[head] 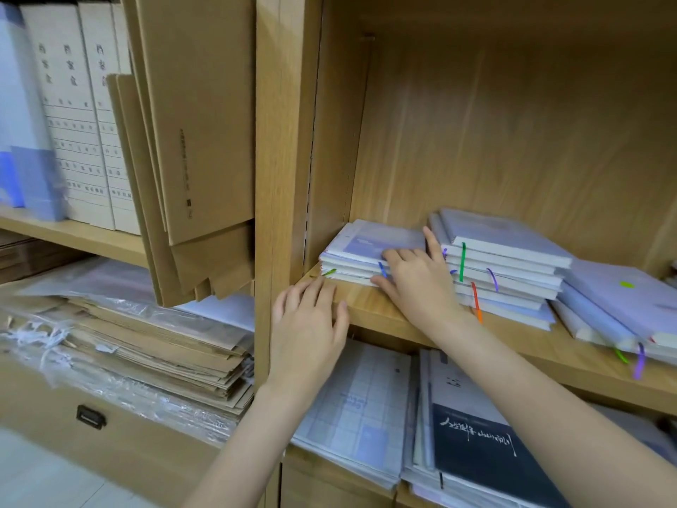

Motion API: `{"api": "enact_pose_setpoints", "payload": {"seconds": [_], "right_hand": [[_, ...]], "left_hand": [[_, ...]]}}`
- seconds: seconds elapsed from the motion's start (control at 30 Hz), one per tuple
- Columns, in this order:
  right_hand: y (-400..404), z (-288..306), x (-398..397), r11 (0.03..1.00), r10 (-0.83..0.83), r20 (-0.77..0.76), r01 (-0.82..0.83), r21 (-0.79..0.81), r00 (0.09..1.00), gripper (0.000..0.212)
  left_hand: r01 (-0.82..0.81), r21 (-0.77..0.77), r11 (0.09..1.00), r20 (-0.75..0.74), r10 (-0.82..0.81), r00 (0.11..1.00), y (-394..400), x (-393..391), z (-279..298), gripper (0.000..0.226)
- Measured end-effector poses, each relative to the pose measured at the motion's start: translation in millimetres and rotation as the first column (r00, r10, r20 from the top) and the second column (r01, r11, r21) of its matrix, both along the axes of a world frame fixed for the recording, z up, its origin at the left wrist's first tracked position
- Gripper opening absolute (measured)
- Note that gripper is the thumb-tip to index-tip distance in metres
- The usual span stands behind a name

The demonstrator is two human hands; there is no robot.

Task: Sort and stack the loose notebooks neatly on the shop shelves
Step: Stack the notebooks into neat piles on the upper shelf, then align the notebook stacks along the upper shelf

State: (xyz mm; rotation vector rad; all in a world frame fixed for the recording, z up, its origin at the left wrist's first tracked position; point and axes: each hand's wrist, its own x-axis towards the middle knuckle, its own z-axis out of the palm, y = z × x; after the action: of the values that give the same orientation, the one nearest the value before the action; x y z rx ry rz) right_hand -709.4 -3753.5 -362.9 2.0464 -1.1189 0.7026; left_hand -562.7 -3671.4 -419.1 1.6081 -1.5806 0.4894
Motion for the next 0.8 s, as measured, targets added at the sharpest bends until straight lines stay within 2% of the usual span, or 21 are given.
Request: {"api": "enact_pose_setpoints", "payload": {"seconds": [0.13,0.23,0.37,0.57,0.8], "right_hand": [[9,-3,-14,0.992,0.119,0.013,-0.119,-0.039,0.993,0.030],[28,-7,-43,0.976,0.213,0.000,-0.212,-0.054,0.977,0.031],[56,8,-108,0.974,0.220,0.121,-0.213,-0.072,0.968,0.037],[88,27,-254,0.996,-0.078,0.230,0.067,0.053,0.970,0.055],[120,23,-407,0.921,-0.379,0.304,0.323,0.220,0.874,0.093]], "left_hand": [[-0.003,0.018,1.000,0.007,0.003,1.000,1,1,0,0.041],[0.017,0.033,0.999,-0.054,-0.015,0.998,3,-6,5,0.044],[0.167,-0.041,0.985,-0.064,-0.170,0.983,2,-41,19,0.045],[0.463,-0.109,0.880,-0.077,-0.472,0.878,-5,-142,39,0.045],[0.655,-0.097,0.750,0.028,-0.656,0.755,-8,-255,50,0.038]]}}
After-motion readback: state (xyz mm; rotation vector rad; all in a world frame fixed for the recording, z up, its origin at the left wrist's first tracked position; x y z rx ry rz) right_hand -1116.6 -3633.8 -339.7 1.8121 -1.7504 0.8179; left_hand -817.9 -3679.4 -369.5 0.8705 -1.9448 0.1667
